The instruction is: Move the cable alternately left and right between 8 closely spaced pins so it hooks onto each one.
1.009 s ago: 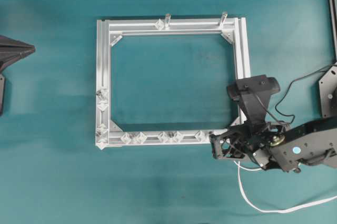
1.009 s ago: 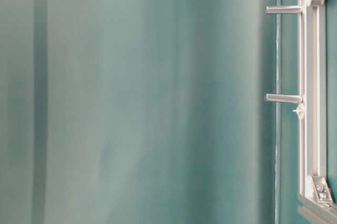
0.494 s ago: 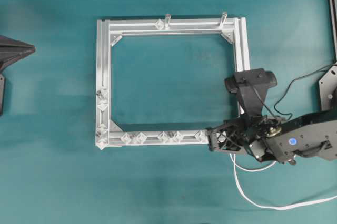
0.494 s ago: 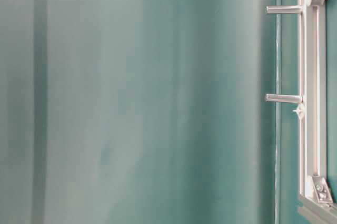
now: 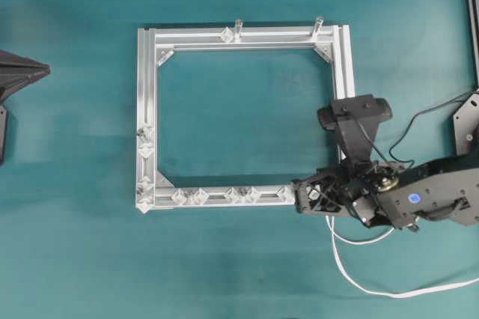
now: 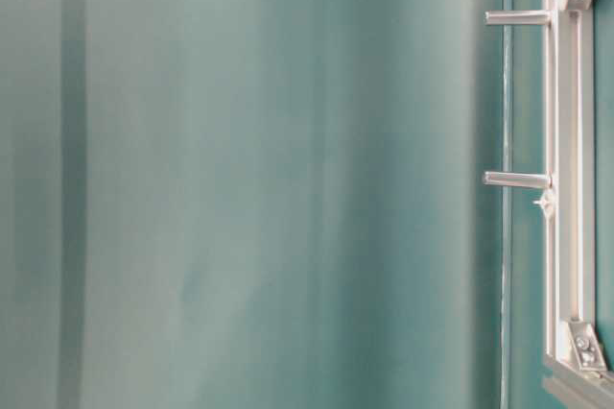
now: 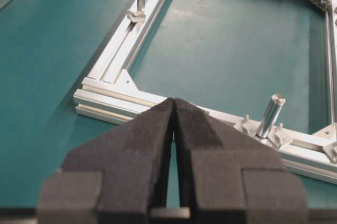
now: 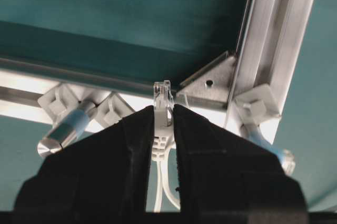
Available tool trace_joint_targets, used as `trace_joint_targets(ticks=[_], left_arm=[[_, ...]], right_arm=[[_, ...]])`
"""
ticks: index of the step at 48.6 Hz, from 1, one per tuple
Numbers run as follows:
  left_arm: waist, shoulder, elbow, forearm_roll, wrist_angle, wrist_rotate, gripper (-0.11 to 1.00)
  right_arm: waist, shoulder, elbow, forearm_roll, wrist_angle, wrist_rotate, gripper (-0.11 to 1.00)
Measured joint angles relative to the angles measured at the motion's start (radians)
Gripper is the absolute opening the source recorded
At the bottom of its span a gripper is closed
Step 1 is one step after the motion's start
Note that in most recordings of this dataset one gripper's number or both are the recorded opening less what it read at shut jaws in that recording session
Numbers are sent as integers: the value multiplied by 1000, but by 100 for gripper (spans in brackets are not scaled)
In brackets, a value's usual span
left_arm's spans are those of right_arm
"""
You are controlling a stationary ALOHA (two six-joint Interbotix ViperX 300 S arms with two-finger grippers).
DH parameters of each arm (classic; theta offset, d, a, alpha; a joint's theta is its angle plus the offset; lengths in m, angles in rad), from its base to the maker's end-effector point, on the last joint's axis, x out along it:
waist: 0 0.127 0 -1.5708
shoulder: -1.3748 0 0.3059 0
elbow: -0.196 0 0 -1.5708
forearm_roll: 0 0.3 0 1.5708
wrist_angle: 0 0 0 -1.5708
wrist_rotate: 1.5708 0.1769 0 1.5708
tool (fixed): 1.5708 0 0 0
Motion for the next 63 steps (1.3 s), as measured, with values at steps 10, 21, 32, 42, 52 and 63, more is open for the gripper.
trace_joint_targets(ticks=[10,21,32,42,52,63], left_arm=[[0,2,8,2,-8,0,0],[0,2,8,0,-8,0,0],[0,2,8,0,-8,0,0],[0,0,9,2,-8,0,0],[0,0,8,2,-8,0,0],[0,0,9,2,-8,0,0]], right_arm=[[-77,-23,0,-12,6,-115,14],[-170,-25,0,-14,6,-241,14],[-249,-25,0,-14,-9,-318,14],[-279,-21,-11,-20,-80,-328,14],[-287,44,-67,-35,-126,-328,14],[-290,106,-143,-58,-127,-330,14]])
